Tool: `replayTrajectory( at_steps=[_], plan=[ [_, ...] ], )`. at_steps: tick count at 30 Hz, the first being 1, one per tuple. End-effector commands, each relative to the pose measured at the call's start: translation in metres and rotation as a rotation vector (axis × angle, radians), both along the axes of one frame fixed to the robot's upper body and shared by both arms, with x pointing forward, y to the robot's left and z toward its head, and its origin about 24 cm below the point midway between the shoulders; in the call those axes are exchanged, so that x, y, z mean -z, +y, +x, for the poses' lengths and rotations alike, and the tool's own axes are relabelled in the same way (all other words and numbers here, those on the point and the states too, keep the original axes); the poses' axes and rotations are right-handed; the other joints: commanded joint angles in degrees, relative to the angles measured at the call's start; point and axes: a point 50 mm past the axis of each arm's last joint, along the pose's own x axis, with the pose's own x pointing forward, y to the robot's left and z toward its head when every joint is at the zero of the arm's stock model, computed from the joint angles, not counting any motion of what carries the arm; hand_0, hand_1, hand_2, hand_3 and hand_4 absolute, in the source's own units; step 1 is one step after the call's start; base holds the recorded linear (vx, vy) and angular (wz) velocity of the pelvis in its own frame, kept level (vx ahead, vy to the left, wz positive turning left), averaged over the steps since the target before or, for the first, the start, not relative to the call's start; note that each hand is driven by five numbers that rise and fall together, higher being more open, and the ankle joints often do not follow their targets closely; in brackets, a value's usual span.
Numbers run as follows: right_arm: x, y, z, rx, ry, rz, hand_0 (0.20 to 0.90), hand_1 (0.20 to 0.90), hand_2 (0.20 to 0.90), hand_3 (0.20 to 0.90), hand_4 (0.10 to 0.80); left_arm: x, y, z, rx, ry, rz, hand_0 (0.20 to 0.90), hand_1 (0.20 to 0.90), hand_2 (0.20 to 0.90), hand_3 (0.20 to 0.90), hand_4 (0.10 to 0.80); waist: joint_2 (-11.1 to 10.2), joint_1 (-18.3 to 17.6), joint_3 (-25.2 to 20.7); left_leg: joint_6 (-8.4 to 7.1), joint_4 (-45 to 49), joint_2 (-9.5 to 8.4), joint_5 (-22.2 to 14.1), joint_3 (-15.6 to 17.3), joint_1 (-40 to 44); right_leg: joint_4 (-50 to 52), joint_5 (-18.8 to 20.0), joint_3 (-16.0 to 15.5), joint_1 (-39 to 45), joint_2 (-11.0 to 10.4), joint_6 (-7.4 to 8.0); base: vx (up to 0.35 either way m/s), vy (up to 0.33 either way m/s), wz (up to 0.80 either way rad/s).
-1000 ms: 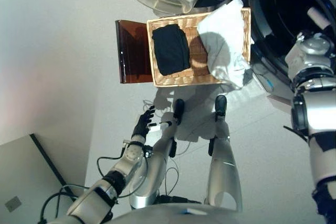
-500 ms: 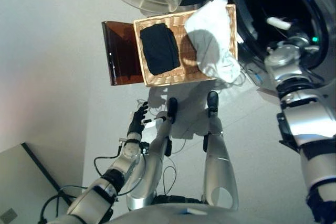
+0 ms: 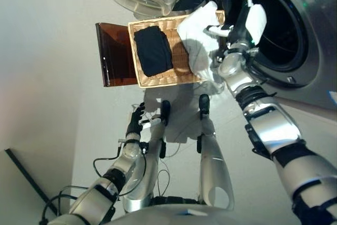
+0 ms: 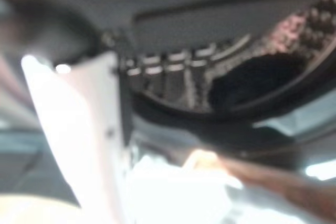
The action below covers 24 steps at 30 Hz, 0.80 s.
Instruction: Pick up the clothes and place them into the washing machine
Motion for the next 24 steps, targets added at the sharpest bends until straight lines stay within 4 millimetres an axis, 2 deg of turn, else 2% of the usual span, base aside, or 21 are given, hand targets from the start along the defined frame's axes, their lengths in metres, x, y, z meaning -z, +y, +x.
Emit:
replayTrajectory(
  at_steps=[1, 10, 16, 24],
  plan=[
    [-0.024, 0.019, 0.000, -0.063, -0.124, -0.123, 0.900, 0.900, 0.900, 0.900, 0.800, 0.007, 0.010, -0.005, -0.047, 0.016, 0.060, 0.900, 0.900, 0.900, 0.900, 0.800, -0.3, 1.2, -2.8, -3.82, -0.5, 1.27, -3.7, 0.6, 2.3, 7.7, -8.7, -3.2, 0.6, -0.8, 0.36, 0.000, 0.000, 0.00],
    [-0.004, 0.051, -0.002, -0.163, -0.070, -0.095, 0.900, 0.900, 0.900, 0.900, 0.800, 0.006, 0.014, -0.004, -0.056, 0.010, 0.083, 0.900, 0.900, 0.900, 0.900, 0.800, -0.9, 1.7, -2.3, -3.77, -0.5, 1.32, -3.3, 0.3, 2.3, 7.3, -8.4, -3.7, 1.0, -1.0, 0.34, -0.008, 0.000, 0.04],
    [0.011, 0.058, -0.003, -0.182, -0.011, -0.077, 0.900, 0.900, 0.900, 0.900, 0.800, 0.006, 0.015, -0.004, -0.058, 0.005, 0.086, 0.900, 0.900, 0.900, 0.900, 0.800, -0.7, 2.1, -2.1, -3.77, -0.5, 1.10, -3.2, 0.0, 2.4, 7.2, -8.4, -4.0, 1.4, -1.3, 0.35, -0.003, 0.010, 0.04],
    [0.017, 0.063, -0.003, -0.195, 0.018, -0.056, 0.900, 0.900, 0.900, 0.900, 0.800, -0.001, 0.015, 0.000, -0.055, -0.040, 0.075, 0.900, 0.900, 0.900, 0.900, 0.800, -0.4, 2.6, -1.4, -3.76, -0.5, 1.01, -3.0, -0.2, 1.9, 7.0, -8.2, -4.1, 1.1, -1.4, 0.35, -0.003, 0.001, 0.01]
  ],
)
